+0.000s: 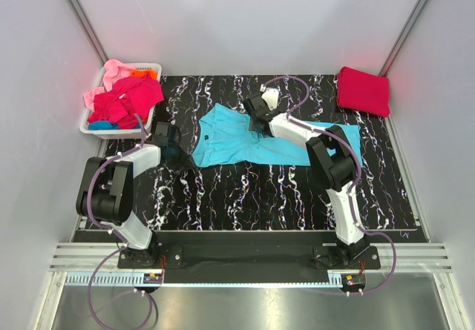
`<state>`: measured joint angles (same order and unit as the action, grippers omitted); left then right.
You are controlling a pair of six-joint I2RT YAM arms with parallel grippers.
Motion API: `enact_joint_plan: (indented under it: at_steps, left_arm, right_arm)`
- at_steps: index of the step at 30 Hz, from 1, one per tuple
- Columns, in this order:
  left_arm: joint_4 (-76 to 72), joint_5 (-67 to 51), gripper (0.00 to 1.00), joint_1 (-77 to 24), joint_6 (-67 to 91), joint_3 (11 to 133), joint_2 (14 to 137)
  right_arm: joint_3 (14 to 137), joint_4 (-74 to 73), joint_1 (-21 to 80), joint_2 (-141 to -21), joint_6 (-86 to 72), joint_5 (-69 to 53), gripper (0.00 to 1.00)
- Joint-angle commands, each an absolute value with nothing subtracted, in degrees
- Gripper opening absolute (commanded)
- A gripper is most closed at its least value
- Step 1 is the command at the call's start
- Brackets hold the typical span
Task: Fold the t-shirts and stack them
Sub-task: Fold the tshirt
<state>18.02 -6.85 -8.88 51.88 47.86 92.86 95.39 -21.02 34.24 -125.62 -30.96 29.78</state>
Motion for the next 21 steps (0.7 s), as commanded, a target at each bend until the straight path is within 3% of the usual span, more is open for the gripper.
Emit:
enact_joint_plan:
  at_steps: [1,10,15,21]
  left_arm:
    - [16.80,-7.37,0.12,-9.58,50.36,49.75,92.73]
    - [8.27,-16.52,0.17,-14.32,46.23,54.93,92.11]
    - [7.30,-15.73,0.20,-16.61,47.19,61.24,96.57]
    - [16.07,-10.82,0.20,-19.07,49.48,74.06,106.42]
  right_arm:
    - [95.45,-22.93,34.37,-120.76,-33.13,38.14,0.64]
    - [93.88,-30.41,33.14,-117.17,-36.65,41.05,0.60]
    - [87.64,-30.41,30.41,-111.63,-34.98,29.48,0.56]
    - [79.72,-31.02,25.23,-105.39,-32.35,19.89,0.56]
